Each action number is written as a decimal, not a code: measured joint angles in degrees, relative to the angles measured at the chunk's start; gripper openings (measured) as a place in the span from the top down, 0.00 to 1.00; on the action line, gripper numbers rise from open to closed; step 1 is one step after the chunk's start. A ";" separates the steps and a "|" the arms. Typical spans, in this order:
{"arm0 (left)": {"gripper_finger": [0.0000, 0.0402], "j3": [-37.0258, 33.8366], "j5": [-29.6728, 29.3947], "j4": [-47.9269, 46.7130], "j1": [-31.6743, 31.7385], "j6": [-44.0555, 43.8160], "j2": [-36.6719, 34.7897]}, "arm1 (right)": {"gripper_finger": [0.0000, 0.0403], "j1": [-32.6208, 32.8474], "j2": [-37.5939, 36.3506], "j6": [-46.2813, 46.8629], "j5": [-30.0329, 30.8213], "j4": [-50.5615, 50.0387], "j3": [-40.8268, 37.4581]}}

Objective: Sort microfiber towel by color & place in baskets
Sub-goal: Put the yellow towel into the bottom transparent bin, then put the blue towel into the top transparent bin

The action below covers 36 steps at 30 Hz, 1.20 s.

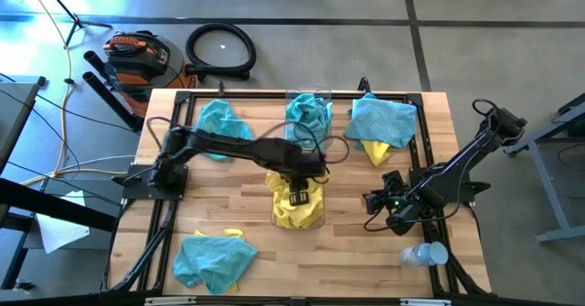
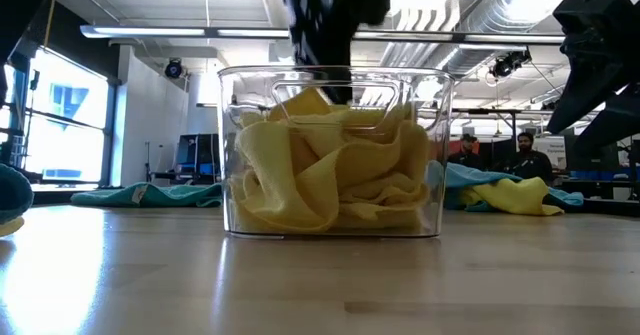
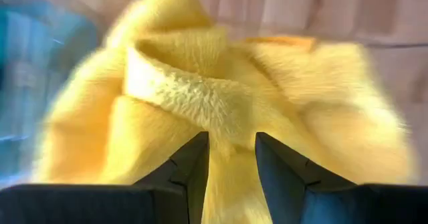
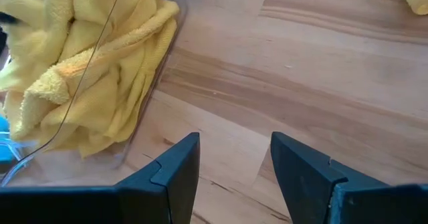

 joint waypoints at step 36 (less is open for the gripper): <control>0.74 -58.92 7.10 37.29 20.57 -2.36 -58.82 | 0.55 -63.70 -1.07 -63.98 -13.10 -1.76 10.32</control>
